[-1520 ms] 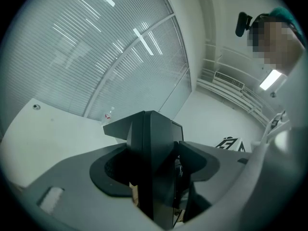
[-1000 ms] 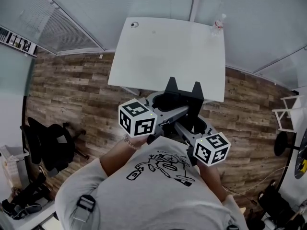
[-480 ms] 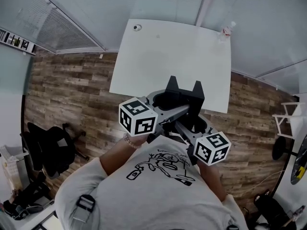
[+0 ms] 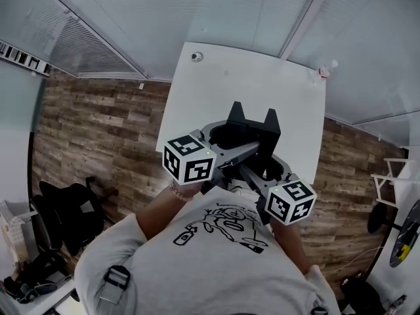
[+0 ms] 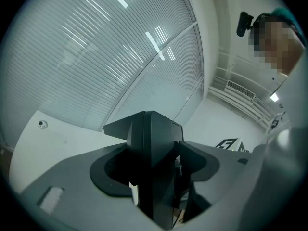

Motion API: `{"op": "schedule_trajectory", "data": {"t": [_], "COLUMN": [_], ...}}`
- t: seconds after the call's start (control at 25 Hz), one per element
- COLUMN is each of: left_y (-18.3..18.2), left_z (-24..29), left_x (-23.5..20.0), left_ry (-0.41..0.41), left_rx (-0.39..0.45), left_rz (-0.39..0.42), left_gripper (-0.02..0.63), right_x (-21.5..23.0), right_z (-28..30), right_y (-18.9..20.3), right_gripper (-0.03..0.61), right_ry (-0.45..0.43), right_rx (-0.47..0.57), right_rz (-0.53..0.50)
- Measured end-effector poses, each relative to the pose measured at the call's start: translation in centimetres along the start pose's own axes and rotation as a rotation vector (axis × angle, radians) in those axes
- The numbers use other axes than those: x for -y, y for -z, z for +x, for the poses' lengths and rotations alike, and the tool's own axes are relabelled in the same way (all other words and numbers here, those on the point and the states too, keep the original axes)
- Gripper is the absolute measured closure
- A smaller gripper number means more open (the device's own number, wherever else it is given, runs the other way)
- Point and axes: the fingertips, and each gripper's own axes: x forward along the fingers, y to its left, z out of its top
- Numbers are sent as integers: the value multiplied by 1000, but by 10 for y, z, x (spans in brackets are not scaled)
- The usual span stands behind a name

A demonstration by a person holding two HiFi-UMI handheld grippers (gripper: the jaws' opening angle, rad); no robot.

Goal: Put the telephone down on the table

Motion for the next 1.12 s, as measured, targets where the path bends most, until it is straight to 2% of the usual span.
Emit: {"op": "schedule_trajectory", "data": {"t": [0.4,0.72,1.12], "left_y": [-52,-69,-67], "left_z": [21,85,83], "left_x": [-56,-49,-51], "left_ry": [2,6,-5], "left_rx": [-5,-28,-9], "left_rz": [-4,-5,-26], "left_gripper": [316,316,316], "right_x": [29,82,83], "right_z": [49,24,24], "right_y": [-55,-81,-79], "right_gripper": [301,301,301], "right_ry": [2,7,0], "right_rx": [-4,2,-20], "right_rz": [0,25,11]}}
